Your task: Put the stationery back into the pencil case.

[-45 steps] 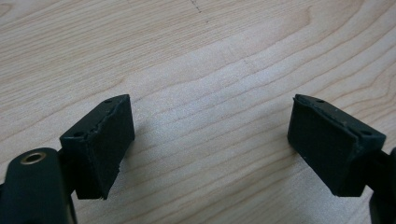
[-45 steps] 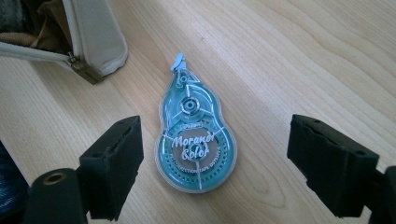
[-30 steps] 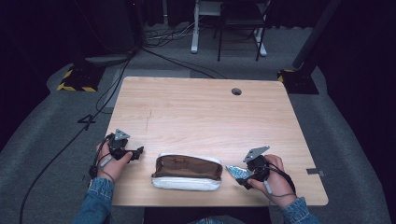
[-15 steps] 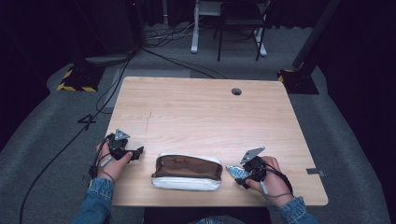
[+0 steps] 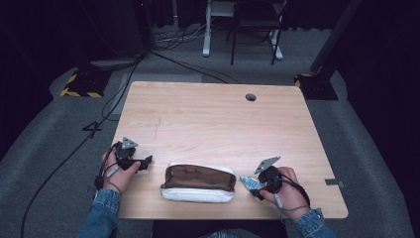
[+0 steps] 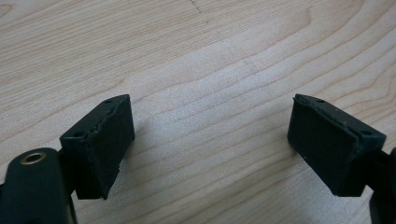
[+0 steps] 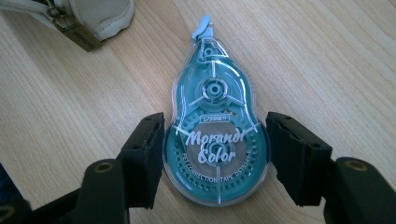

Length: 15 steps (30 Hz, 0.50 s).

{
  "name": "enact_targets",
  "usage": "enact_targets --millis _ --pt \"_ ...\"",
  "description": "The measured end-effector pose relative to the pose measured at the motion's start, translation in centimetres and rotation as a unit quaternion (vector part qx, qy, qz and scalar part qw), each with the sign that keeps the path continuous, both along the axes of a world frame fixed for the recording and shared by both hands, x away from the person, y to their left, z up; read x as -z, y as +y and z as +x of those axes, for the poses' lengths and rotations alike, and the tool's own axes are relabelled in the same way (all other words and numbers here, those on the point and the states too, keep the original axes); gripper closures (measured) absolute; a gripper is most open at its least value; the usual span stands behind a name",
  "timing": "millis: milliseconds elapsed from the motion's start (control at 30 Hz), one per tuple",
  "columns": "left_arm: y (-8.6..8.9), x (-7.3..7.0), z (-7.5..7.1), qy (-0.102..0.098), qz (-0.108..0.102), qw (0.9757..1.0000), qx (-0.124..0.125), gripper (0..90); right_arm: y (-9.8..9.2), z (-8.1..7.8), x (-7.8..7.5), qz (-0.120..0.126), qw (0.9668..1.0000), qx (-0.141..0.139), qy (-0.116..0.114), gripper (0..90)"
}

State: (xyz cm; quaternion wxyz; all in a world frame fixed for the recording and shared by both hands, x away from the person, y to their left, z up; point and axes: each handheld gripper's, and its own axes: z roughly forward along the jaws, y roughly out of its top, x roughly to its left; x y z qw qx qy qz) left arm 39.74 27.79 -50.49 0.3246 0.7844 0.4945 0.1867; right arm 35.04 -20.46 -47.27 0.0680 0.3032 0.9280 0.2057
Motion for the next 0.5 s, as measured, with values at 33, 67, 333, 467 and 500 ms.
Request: enact_targets --millis 33,67,333,467,500 --pt "0.0 0.0 0.0 0.0 0.0 1.0 0.0 15.0 0.0 -0.02 0.0 0.0 1.0 0.002 0.0 39.7" --pt "0.0 0.0 0.0 0.0 0.0 1.0 0.0 15.0 0.0 -0.06 0.0 0.001 1.0 0.006 -0.001 39.8" --pt "0.0 0.0 0.0 0.0 0.0 1.0 0.0 15.0 -0.02 -0.18 -0.45 0.004 0.9999 0.012 -0.008 39.8" --pt "0.0 0.0 0.0 0.0 0.0 1.0 0.0 15.0 -0.14 -0.22 -0.78 0.008 0.9998 0.014 -0.011 39.8" --pt "0.0 0.0 0.0 0.0 0.0 1.0 0.0 15.0 -0.17 -0.22 -0.82 0.009 0.9998 0.014 -0.012 39.9"
